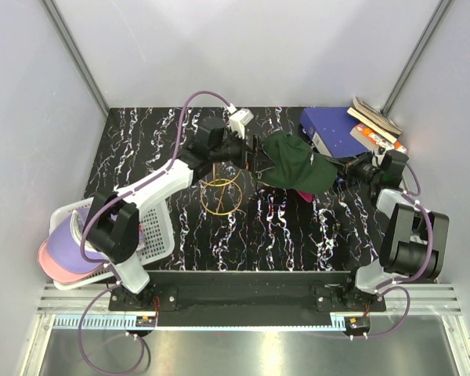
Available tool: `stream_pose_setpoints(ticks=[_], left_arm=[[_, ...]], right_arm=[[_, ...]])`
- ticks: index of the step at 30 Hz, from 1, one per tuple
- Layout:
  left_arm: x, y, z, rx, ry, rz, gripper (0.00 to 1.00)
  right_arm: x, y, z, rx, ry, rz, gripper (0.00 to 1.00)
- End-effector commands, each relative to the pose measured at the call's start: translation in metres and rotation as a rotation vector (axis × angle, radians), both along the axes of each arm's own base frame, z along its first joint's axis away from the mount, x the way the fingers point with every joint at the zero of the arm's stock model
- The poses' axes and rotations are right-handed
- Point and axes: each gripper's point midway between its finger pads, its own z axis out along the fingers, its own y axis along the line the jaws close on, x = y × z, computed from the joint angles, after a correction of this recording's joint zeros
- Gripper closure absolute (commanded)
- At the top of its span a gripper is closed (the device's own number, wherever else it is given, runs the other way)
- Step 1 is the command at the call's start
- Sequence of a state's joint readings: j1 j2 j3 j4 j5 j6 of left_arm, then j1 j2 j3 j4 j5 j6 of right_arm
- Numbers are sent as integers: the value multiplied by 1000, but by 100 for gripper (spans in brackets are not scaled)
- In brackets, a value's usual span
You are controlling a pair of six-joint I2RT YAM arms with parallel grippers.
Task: Stack the hats
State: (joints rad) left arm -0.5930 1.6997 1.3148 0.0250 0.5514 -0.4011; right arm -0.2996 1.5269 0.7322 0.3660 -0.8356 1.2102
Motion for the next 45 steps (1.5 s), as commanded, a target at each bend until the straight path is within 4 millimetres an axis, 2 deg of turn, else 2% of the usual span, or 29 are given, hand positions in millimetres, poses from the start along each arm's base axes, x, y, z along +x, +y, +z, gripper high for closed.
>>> stream_pose_setpoints(ticks=[1,2,3,5,9,12,14,17,19,22,23,25,27,29,30,32,33,35,36,38,39,40,42,43,45], left_arm=[[-1,-7,-4,-2,-11,-37,2],[0,-8,-6,2,-7,-38,2],[0,-8,-7,8,-5,-39,2],[2,-9,-13,19,5,-41,2],[2,-10,-14,26,5,-41,2],[2,-10,-13,28,-2,-45,2],[3,-11,-12,28,-3,-47,2],[3,-10,-11,35,2,-45,3],[3,-10,-8,32,-4,-43,3],[4,-12,3,21,-22,-42,3],[5,-14,12,24,-49,-45,3],[6,-14,22,35,-74,-43,3],[7,-15,41,28,-113,-41,3],[7,-14,51,29,-132,-33,1],[7,-14,71,10,-166,-30,1],[7,-8,85,35,-187,-11,1],[9,-4,106,32,-230,5,1],[10,18,130,90,-294,84,1],[6,33,149,97,-335,129,1],[15,73,153,187,-348,301,1],[17,92,138,242,-324,368,1],[19,138,146,299,-330,547,1],[15,189,129,391,-291,732,1],[7,240,107,465,-223,904,1],[-9,292,87,505,-121,1075,1]], right_arm=[[6,-29,0,-248,-68,-110,78],[6,-32,5,-280,-81,-120,63],[6,-38,7,-340,-77,-136,55],[3,-45,25,-416,-104,-163,45],[-3,-59,58,-566,-145,-204,39],[-6,-60,86,-611,-202,-211,39],[-6,-59,90,-618,-210,-200,40],[-5,-46,77,-576,-178,-136,40],[-6,-29,56,-532,-131,-72,40],[-13,-6,14,-454,-25,12,41],[-16,-1,-3,-433,21,31,41],[-18,5,-15,-422,50,56,41],[-14,6,-15,-417,48,67,41],[-7,3,-3,-432,18,54,41],[-5,2,2,-435,10,49,41],[2,-2,16,-451,-13,22,40],[4,-4,22,-460,-23,8,40],[8,-12,39,-495,-50,-36,39],[9,-16,45,-512,-60,-52,39],[13,-26,62,-563,-86,-101,39],[15,-29,67,-581,-95,-117,38],[19,-38,76,-615,-108,-154,38],[23,-45,86,-649,-126,-191,36],[28,-52,92,-675,-134,-217,36],[33,-56,98,-691,-144,-231,35]])
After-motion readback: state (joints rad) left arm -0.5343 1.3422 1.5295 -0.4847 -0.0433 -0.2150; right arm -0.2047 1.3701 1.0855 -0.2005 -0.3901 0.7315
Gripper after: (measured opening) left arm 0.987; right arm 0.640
